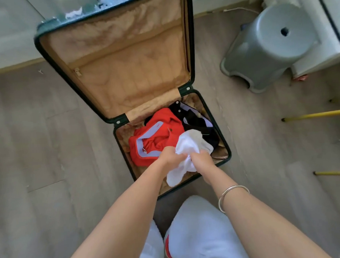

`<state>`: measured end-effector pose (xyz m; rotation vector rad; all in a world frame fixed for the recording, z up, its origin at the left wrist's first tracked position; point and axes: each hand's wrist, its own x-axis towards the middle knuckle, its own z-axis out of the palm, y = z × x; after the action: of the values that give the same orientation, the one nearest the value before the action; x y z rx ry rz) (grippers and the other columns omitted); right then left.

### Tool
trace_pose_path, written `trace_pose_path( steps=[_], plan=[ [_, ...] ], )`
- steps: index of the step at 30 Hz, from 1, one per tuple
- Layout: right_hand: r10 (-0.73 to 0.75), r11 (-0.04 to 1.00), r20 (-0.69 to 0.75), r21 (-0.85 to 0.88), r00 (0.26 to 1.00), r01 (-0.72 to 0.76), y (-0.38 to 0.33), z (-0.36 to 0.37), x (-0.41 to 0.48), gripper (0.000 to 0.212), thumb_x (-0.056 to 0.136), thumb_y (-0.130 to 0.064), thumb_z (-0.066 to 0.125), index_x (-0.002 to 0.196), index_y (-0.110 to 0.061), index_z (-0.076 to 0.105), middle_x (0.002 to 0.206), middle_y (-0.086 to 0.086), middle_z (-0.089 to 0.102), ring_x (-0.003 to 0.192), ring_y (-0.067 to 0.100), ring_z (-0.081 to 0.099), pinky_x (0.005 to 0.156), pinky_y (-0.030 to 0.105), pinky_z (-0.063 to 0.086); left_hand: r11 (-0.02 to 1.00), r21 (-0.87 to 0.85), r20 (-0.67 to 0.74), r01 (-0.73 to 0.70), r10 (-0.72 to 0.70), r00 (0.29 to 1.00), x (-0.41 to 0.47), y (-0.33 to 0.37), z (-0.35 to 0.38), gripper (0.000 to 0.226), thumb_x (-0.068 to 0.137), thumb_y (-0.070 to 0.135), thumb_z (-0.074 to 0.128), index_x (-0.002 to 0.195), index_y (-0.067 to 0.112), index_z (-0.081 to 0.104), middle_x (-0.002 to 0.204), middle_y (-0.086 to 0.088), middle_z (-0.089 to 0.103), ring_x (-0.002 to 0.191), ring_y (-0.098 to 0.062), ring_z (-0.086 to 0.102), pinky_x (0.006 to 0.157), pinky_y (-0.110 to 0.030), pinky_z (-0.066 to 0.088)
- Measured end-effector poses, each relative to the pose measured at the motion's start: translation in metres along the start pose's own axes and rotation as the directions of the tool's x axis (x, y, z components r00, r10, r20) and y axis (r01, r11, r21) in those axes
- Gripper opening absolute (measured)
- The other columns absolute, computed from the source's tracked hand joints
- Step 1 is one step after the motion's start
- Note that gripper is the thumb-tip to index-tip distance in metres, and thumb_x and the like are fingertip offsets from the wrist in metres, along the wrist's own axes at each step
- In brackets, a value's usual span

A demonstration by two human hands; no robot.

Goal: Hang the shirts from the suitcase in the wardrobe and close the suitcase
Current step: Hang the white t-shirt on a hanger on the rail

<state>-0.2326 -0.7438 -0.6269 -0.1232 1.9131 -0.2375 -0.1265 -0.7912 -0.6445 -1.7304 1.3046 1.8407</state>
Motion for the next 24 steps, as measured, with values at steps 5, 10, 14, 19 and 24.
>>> trace_pose_path(
  steps=[5,10,14,19,24],
  plan=[
    [0.009,0.992,0.004,0.125,1.000,-0.010,-0.029,-0.020,-0.079,0.047,0.092,-0.030,0.043,0.135,-0.010,0.044,0.123,0.014,0.056,0.104,0.028,0.055,0.084,0.039,0.046,0.995,-0.015,-0.036,-0.100,0.100,0.994,-0.078,0.041,-0.020,0.023,0.094,0.023,0.047,0.076,0.010,0.054,0.071,-0.003,0.046,0.065,-0.018,0.044,0.061,-0.029,0.037],
    [-0.086,0.974,-0.058,0.204,0.995,0.096,-0.072,-0.047,-0.168,0.024,0.093,-0.019,0.044,0.070,-0.016,0.044,0.075,0.001,0.049,0.071,0.014,0.049,0.071,0.027,0.044,0.987,0.002,0.006,-0.159,0.159,0.987,-0.165,0.089,-0.053,0.035,0.100,0.025,0.035,0.112,0.007,0.062,0.095,-0.004,0.058,0.089,-0.020,0.054,0.083,-0.035,0.045],
    [-0.150,0.961,-0.014,0.232,0.989,0.149,-0.111,-0.070,-0.253,0.054,0.074,-0.048,0.057,0.111,-0.009,0.055,0.103,0.012,0.064,0.090,0.024,0.062,0.070,0.035,0.049,0.971,-0.012,0.011,-0.238,0.238,0.971,-0.240,0.134,-0.083,0.038,0.101,0.027,0.032,0.119,0.012,0.062,0.115,-0.010,0.066,0.108,-0.028,0.061,0.094,-0.041,0.050],
    [-0.425,0.885,-0.023,0.202,0.905,0.420,-0.167,-0.096,-0.345,0.032,0.083,-0.040,0.060,0.098,-0.013,0.068,0.097,0.004,0.069,0.091,0.020,0.064,0.074,0.029,0.049,0.931,-0.017,-0.117,-0.364,0.360,0.926,-0.333,0.191,-0.136,0.036,0.098,0.029,0.039,0.113,0.011,0.066,0.118,-0.009,0.063,0.101,-0.021,0.056,0.077,-0.029,0.046],
    [-0.543,0.835,0.119,0.181,0.831,0.520,-0.215,-0.110,-0.442,0.032,0.069,-0.033,0.058,0.090,-0.010,0.067,0.088,0.010,0.061,0.084,0.023,0.056,0.075,0.034,0.042,0.891,-0.279,-0.200,-0.357,0.310,0.930,-0.411,0.212,-0.194,0.064,0.094,0.064,0.027,0.131,0.021,0.055,0.126,-0.007,0.063,0.111,-0.026,0.061,0.094,-0.039,0.050]
  ],
)
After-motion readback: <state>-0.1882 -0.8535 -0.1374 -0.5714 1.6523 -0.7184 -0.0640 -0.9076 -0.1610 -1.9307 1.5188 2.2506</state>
